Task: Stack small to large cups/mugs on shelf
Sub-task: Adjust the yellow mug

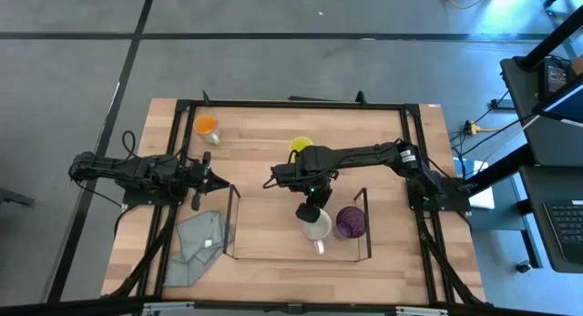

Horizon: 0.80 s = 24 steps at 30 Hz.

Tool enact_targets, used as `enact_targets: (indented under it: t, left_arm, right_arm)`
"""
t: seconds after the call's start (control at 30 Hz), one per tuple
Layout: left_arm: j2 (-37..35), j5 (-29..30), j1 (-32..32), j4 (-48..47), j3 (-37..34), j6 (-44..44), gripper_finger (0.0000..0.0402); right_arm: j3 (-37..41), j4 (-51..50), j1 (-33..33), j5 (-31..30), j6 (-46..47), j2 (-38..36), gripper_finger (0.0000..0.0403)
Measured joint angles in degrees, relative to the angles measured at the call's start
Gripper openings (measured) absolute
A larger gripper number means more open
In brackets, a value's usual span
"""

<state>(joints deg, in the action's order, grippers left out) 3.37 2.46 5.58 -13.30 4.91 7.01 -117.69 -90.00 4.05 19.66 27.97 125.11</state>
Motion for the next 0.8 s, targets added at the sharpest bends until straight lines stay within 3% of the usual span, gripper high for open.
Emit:
enact_targets:
  t: [0.07, 0.23, 0.6, 0.8]
  left_arm:
    - [0.0, 0.0, 0.0, 0.0, 0.0, 0.0, 0.0025]
    - [0.0, 0.0, 0.0, 0.0, 0.0, 0.0, 0.0025]
    - [0.0, 0.0, 0.0, 0.0, 0.0, 0.0, 0.0025]
    - [0.0, 0.0, 0.0, 0.0, 0.0, 0.0, 0.0025]
  right_arm:
    - [0.0, 0.0, 0.0, -0.8, 0.0, 0.0, 0.0005]
    - [-0.1, 0.0, -0.9, -13.6, 1.8, -0.4, 0.0005]
    - [-17.3, 4.5, -6.5, -12.0, 3.8, -0.6, 0.0005]
    - [-15.7, 20.5, -10.1, -7.5, 7.9, -5.7, 0.0006]
